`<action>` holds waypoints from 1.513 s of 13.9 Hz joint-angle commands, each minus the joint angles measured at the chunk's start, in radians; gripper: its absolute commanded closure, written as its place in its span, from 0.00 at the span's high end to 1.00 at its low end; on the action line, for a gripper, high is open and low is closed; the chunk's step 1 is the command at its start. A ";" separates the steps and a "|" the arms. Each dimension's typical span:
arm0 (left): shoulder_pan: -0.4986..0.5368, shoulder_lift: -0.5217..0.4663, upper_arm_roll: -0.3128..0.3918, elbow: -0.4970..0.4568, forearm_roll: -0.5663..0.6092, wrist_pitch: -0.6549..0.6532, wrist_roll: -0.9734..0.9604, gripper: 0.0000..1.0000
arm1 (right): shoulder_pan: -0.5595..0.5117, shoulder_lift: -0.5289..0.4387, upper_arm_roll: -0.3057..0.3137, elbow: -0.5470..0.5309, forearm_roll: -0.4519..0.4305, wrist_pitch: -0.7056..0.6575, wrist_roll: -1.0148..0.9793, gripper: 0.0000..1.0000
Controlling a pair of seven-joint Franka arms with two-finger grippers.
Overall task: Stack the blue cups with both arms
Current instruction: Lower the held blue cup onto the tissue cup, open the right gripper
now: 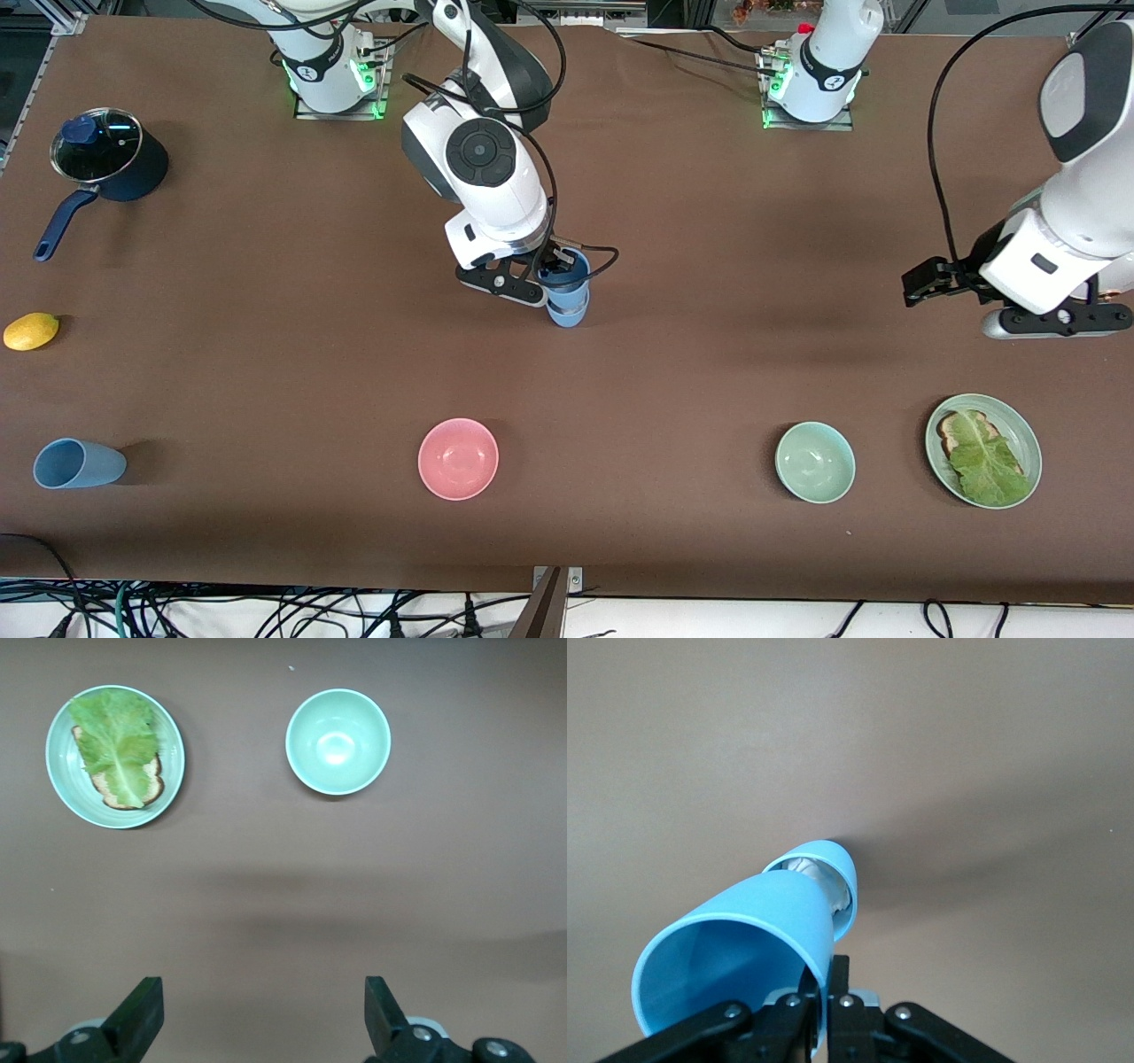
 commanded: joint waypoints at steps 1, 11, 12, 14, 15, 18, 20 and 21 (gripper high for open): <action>0.032 -0.031 -0.012 -0.005 -0.006 -0.008 0.049 1.00 | 0.012 0.016 -0.007 0.028 -0.019 -0.014 0.012 0.00; 0.056 -0.058 -0.001 0.081 -0.007 -0.091 0.130 1.00 | 0.014 0.048 -0.007 0.030 -0.039 -0.011 0.014 0.00; 0.056 -0.067 -0.001 0.078 -0.012 -0.092 0.129 1.00 | 0.014 0.049 -0.007 0.030 -0.039 -0.010 0.014 0.00; 0.056 -0.084 -0.001 0.072 -0.012 -0.095 0.129 1.00 | 0.014 0.052 -0.007 0.030 -0.037 -0.010 0.015 0.00; 0.055 -0.092 0.003 0.067 -0.012 -0.098 0.127 1.00 | 0.014 0.054 -0.007 0.030 -0.037 -0.008 0.015 0.00; 0.047 -0.097 0.006 0.066 -0.012 -0.109 0.129 1.00 | 0.014 0.059 -0.007 0.031 -0.033 -0.004 0.017 0.49; 0.043 -0.097 0.008 0.066 -0.013 -0.112 0.129 1.00 | 0.012 0.059 -0.007 0.033 -0.033 -0.004 0.017 0.87; 0.041 -0.095 0.008 0.066 -0.013 -0.112 0.129 1.00 | 0.012 0.057 -0.007 0.034 -0.031 -0.004 0.017 0.96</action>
